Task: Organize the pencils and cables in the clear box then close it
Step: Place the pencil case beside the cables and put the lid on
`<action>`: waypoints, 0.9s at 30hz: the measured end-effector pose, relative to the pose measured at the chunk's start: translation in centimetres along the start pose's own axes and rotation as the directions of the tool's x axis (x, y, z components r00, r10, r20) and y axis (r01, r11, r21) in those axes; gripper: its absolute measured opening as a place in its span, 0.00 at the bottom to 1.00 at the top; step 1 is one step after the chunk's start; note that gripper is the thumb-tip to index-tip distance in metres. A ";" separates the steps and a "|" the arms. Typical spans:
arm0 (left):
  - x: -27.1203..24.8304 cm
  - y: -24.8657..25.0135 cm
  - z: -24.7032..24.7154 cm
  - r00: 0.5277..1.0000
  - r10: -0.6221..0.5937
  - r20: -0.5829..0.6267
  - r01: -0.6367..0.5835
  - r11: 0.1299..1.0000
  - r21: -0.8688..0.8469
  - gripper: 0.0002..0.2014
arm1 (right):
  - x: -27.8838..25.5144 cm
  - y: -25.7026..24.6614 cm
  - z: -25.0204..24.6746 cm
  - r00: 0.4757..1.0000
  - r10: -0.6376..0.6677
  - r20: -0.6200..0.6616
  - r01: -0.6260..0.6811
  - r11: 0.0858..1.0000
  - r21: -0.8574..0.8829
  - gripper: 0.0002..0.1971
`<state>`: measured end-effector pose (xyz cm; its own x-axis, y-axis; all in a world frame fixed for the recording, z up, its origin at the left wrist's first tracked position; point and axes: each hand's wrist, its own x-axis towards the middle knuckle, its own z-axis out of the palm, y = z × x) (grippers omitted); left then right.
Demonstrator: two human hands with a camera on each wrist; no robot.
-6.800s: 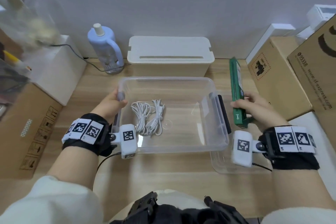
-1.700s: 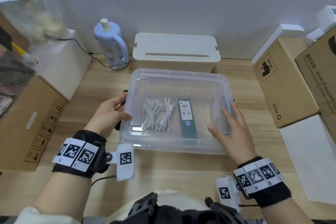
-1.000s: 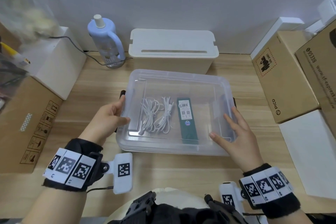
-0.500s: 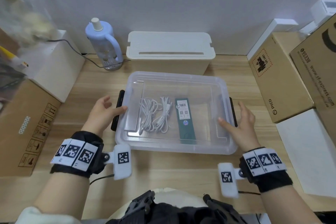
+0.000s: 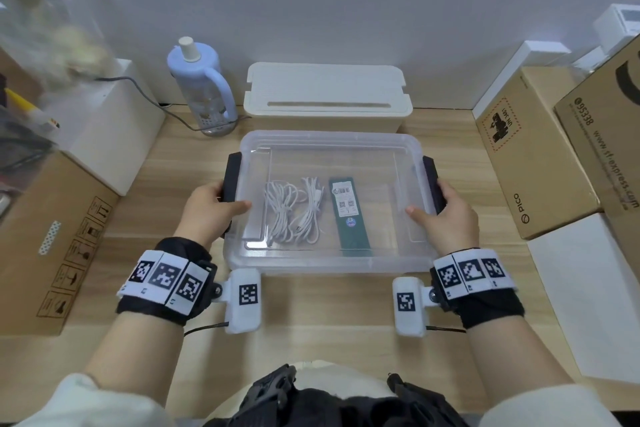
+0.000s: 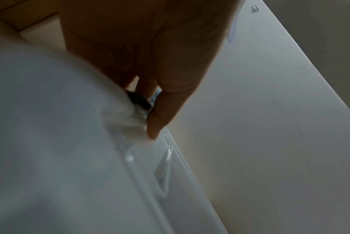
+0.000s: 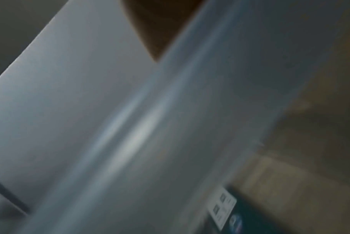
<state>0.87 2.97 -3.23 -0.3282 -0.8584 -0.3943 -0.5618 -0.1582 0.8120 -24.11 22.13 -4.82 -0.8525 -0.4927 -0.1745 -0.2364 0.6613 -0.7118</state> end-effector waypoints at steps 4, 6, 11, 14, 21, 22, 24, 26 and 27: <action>-0.1 -0.4 0.6 0.999 0.041 -0.013 -0.040 0.998 0.052 0.22 | -0.2 0.3 0.8 0.999 -0.004 -0.039 0.006 0.998 0.055 0.38; -0.2 -0.7 0.8 0.998 0.053 -0.025 -0.052 0.997 0.049 0.22 | -0.3 0.4 0.9 0.999 -0.008 -0.053 0.011 0.998 0.054 0.39; -0.1 -0.9 1.0 0.998 0.062 -0.033 -0.059 0.995 0.082 0.22 | -0.5 0.1 0.9 0.997 -0.035 -0.073 0.034 0.999 -0.013 0.37; 0.0 -0.8 1.0 0.997 0.068 -0.042 -0.063 0.993 0.102 0.22 | -0.5 -0.1 0.8 0.996 -0.036 -0.081 0.033 0.999 -0.029 0.37; -0.1 -0.5 1.3 0.995 0.074 -0.065 -0.062 0.984 0.169 0.22 | -0.5 -0.3 0.9 0.991 -0.048 -0.125 0.047 0.999 -0.014 0.37; -0.2 -0.4 1.3 0.995 0.076 -0.070 -0.063 0.983 0.173 0.22 | -0.4 -0.3 1.0 0.991 -0.046 -0.129 0.045 0.999 -0.012 0.37; -0.2 -0.3 1.4 0.994 0.082 -0.074 -0.067 0.980 0.187 0.21 | -0.3 -0.2 1.1 0.990 -0.055 -0.130 0.052 0.998 -0.027 0.36; -0.2 -0.2 1.5 0.993 0.086 -0.081 -0.067 0.975 0.213 0.20 | -0.1 -0.3 1.3 0.989 -0.061 -0.133 0.057 0.998 -0.038 0.35; -0.1 -0.3 1.6 0.993 0.086 -0.083 -0.066 0.973 0.219 0.20 | -0.1 -0.3 1.3 0.989 -0.060 -0.138 0.056 0.998 -0.030 0.35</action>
<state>-0.14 3.89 -4.08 -0.3111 -0.9064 -0.2858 -0.6915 0.0096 0.7223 -23.36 21.26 -5.49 -0.8931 -0.4485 -0.0359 -0.2978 0.6491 -0.7000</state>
